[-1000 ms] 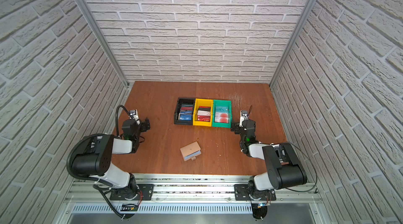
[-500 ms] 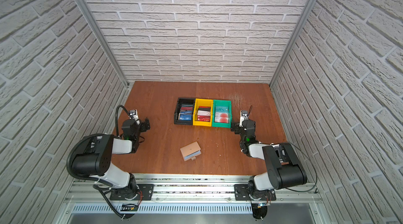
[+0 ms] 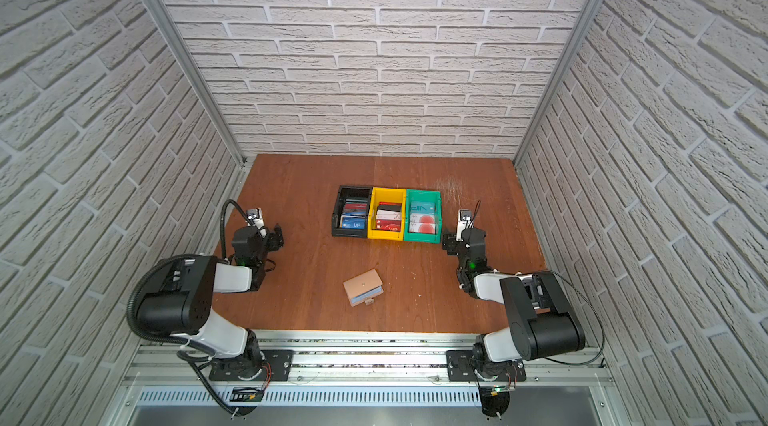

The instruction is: Take the credit cards out of the card holder

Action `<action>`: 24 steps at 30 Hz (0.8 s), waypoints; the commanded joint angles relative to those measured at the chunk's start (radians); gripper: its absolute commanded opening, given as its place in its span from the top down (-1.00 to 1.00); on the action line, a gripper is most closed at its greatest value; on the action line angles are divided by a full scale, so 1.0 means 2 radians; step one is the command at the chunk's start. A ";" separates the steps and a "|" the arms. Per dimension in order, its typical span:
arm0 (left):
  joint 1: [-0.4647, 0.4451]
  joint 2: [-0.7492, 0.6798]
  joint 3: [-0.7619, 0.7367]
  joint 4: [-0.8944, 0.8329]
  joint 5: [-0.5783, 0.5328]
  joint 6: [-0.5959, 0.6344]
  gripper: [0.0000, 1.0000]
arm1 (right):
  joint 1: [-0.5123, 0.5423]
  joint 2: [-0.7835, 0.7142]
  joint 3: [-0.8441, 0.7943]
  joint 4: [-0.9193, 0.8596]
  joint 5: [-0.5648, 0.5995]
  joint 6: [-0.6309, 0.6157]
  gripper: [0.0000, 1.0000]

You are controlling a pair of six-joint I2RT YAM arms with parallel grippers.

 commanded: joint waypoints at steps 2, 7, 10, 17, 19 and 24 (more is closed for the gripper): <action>0.001 -0.015 -0.007 0.040 -0.010 0.002 -0.69 | -0.003 -0.019 0.014 0.018 -0.018 -0.024 -0.53; -0.016 -0.092 -0.005 -0.023 -0.014 0.025 -0.71 | 0.005 -0.116 0.103 -0.201 -0.050 -0.034 -0.49; -0.045 -0.156 0.027 -0.124 -0.009 0.053 -0.72 | 0.010 -0.151 0.174 -0.328 -0.100 -0.021 -0.40; -0.114 -0.219 0.101 -0.300 0.014 0.027 -0.73 | 0.067 -0.143 0.272 -0.538 -0.284 0.036 -0.17; -0.139 -0.221 0.102 -0.317 0.005 0.025 -0.74 | 0.112 -0.139 0.264 -0.554 -0.310 0.048 -0.15; -0.193 -0.220 0.103 -0.352 0.014 -0.024 -0.74 | 0.220 -0.111 0.247 -0.586 -0.324 0.077 -0.12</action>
